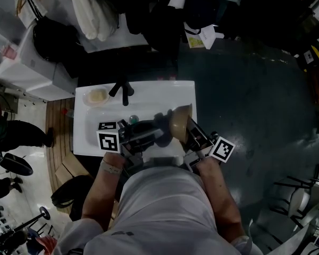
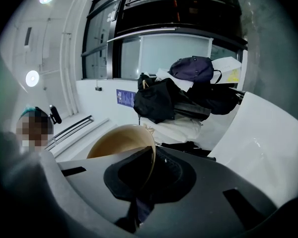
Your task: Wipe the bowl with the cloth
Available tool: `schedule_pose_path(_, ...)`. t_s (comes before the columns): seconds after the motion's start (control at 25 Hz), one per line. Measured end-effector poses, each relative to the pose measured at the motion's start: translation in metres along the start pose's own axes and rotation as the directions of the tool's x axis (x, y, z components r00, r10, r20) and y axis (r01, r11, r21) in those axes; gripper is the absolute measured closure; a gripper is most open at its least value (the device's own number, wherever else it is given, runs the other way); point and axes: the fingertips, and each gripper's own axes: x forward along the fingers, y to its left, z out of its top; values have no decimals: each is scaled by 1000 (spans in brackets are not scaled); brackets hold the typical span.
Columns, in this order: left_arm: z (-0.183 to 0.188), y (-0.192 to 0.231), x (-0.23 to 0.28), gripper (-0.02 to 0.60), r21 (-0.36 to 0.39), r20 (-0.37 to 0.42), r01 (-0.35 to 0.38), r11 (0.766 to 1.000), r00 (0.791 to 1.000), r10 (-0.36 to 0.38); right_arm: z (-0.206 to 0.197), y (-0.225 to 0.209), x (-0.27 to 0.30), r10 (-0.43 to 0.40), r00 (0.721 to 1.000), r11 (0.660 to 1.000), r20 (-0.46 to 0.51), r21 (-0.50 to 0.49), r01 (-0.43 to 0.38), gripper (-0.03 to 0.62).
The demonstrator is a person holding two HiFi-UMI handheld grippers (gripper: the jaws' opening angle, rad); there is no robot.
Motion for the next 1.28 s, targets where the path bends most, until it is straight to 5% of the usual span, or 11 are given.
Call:
schedule_pose_path(0.28, 3, 20, -5, 511, -38, 43, -70, 997, 997, 71, -15, 9, 9, 51, 996, 999, -80, 0, -51, 563)
schedule_pose_path(0.84, 23, 20, 0, 511, -32, 56, -5, 999, 998, 7, -44, 41, 9, 244, 936, 970, -254, 55, -237, 565)
schedule_pose_path(1.04, 35, 6, 7, 511, -25, 85, 76, 997, 994, -74, -84, 31, 6, 183, 889, 981, -420, 14, -196, 563)
schedule_pose_path(1.28, 46, -18, 8, 511, 45, 53, 142, 989, 988, -145, -74, 11, 4, 101, 928, 995, -359, 12, -104, 563)
